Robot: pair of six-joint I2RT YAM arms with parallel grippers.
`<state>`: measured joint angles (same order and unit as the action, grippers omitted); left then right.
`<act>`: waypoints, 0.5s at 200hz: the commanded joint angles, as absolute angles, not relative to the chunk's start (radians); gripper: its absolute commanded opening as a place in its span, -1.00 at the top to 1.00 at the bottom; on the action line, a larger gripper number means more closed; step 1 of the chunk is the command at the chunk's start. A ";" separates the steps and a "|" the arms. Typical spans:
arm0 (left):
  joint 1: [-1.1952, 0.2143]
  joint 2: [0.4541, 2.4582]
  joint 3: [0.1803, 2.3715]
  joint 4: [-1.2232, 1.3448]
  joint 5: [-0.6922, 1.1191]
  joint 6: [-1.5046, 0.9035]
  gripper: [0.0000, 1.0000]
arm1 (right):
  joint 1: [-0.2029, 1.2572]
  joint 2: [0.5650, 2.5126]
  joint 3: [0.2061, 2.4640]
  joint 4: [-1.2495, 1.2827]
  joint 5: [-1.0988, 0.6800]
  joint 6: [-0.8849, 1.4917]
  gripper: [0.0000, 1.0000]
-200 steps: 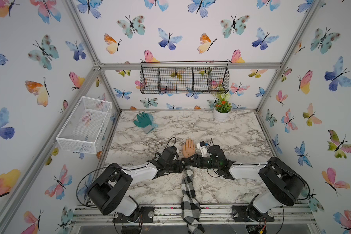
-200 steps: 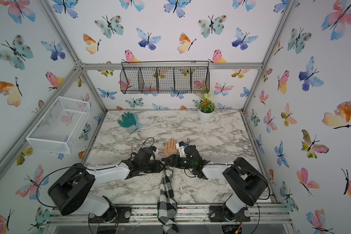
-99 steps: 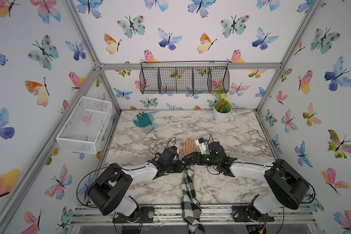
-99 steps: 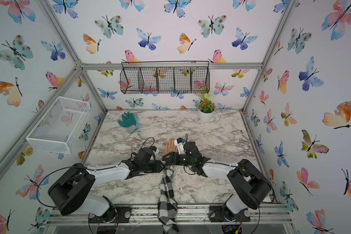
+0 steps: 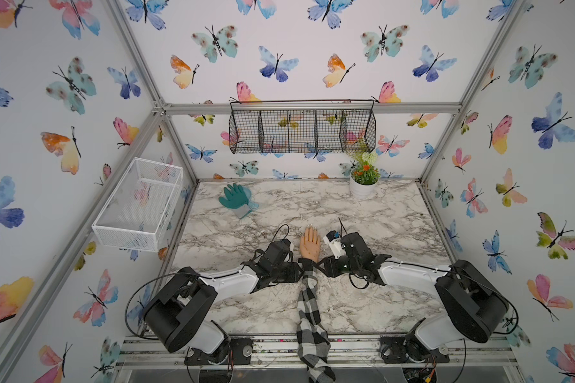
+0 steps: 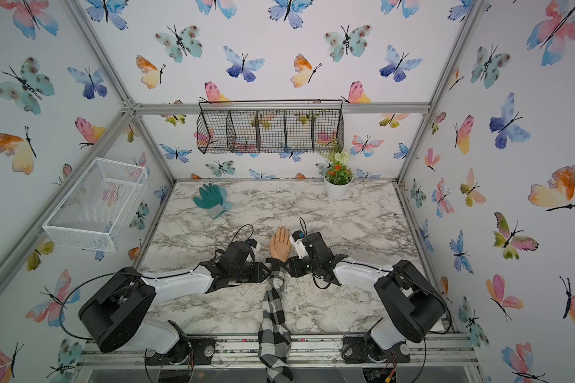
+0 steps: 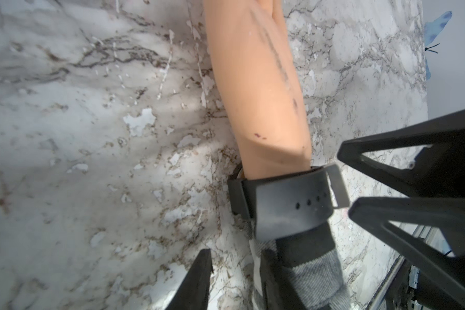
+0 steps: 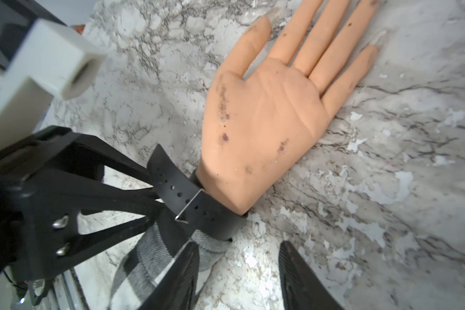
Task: Take off the watch
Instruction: Untie the watch from the hand.
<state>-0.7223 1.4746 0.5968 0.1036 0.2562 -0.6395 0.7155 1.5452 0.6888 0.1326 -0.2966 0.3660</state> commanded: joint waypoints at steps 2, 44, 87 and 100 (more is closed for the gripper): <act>-0.729 1.473 0.617 0.091 0.253 -0.623 0.30 | 0.718 1.565 0.727 0.101 -0.281 0.268 0.02; -0.730 1.480 0.620 0.091 0.251 -0.621 0.30 | 0.717 1.596 0.734 0.113 -0.302 0.259 0.05; -0.729 1.477 0.624 0.075 0.237 -0.615 0.31 | 0.718 1.630 0.753 0.137 -0.326 0.271 0.03; -0.722 1.461 0.619 0.052 0.218 -0.608 0.31 | 0.719 1.634 0.758 0.137 -0.332 0.272 0.02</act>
